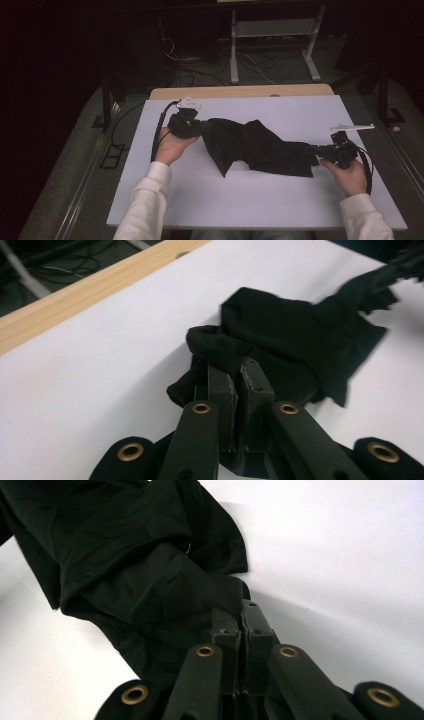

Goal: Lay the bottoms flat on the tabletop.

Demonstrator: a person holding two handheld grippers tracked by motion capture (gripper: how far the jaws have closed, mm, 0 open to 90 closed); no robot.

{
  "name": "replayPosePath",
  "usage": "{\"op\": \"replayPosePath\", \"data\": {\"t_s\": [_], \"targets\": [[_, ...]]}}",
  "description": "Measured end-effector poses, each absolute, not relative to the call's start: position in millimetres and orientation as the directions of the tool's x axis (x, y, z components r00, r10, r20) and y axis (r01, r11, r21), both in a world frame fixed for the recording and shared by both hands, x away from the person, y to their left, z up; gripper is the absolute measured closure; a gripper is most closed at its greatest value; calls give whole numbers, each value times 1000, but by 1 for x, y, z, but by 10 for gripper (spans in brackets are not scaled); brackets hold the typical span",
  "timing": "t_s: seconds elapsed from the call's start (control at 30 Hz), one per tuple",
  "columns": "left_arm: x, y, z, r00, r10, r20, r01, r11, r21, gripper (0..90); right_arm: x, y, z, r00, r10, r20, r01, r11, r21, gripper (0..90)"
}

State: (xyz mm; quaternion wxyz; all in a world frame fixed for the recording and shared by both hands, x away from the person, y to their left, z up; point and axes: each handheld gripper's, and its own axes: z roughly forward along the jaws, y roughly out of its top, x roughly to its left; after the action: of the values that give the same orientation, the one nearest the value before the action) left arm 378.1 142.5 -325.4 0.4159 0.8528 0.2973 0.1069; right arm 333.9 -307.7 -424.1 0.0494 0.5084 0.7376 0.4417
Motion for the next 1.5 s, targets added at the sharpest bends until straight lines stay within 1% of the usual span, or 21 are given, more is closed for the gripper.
{"op": "replayPosePath", "data": {"t_s": [0.13, 0.3, 0.5, 0.6, 0.7, 0.83, 0.97, 1.07, 1.27, 1.37, 1.5], "targets": [[370, 143, -313, 816, 575, -57, 396, -485, 780, 849, 333, -306, -423, -482, 791, 377, 706, 96, 702, 859], [360, 146, -303, 839, 537, -93, 384, -463, 799, 871, 333, -304, -424, -486, 787, 380, 709, 101, 698, 859], [343, 145, -314, 865, 491, -109, 377, -489, 787, 880, 330, -302, -424, -492, 781, 385, 714, 108, 692, 859], [334, 149, -319, 872, 465, -150, 386, -466, 796, 881, 327, -301, -423, -498, 773, 393, 717, 112, 688, 859], [324, 152, -325, 882, 437, -176, 390, -469, 792, 881, 320, -298, -422, -514, 763, 392, 717, 132, 684, 857], [316, 154, -336, 889, 421, -179, 392, -500, 773, 881, 309, -295, -420, -537, 751, 384, 708, 153, 689, 857], [313, 157, -351, 886, 407, -224, 417, -487, 767, 881, 299, -288, -421, -553, 737, 389, 717, 182, 673, 856], [306, 156, -367, 884, 391, -258, 439, -499, 747, 882, 291, -282, -423, -568, 726, 387, 725, 219, 653, 856], [291, 142, -400, 897, 324, -302, 440, -580, 685, 882, 274, -272, -425, -605, 700, 380, 725, 286, 627, 854], [286, 134, -411, 906, 282, -317, 424, -621, 659, 882, 268, -272, -428, -605, 694, 391, 735, 297, 609, 854], [278, 126, -422, 907, 235, -350, 415, -639, 647, 882, 266, -275, -432, -590, 700, 403, 754, 298, 585, 851]]}}
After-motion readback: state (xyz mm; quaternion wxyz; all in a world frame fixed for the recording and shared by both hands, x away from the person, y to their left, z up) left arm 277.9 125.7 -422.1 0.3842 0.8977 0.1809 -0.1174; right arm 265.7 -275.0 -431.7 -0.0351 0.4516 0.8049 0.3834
